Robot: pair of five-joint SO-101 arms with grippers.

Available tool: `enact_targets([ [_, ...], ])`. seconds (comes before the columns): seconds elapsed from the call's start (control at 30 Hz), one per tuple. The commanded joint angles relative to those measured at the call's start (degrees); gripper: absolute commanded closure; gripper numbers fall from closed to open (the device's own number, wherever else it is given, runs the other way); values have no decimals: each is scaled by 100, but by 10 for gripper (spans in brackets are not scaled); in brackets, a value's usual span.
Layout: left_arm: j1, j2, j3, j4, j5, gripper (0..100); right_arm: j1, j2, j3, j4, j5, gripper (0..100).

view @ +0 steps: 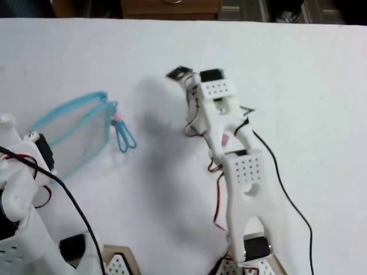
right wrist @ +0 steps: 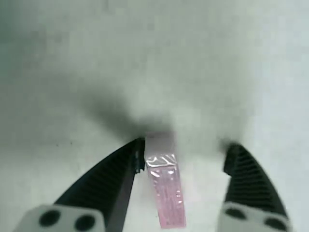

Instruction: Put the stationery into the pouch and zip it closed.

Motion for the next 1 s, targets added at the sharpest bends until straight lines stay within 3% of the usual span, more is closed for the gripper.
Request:
enact_targets([
  [0.0,4,13,26,-70,26,976,4,365,-624,453,35,992],
  [0.1,4,13,26,-70,26,976,101,532,-1125,673,26,938],
  [0.17,4,13,26,-70,26,976,180,549,-1415,716,-18,968],
  [0.53,13,13,-185,-26,26,976,277,-919,-1521,760,-1688,981],
  [0.73,4,13,-185,-18,26,976,48,-3231,1196,752,-2198,981],
  [0.97,13,13,-185,-18,26,976,-163,-6158,4659,708,-2163,981],
])
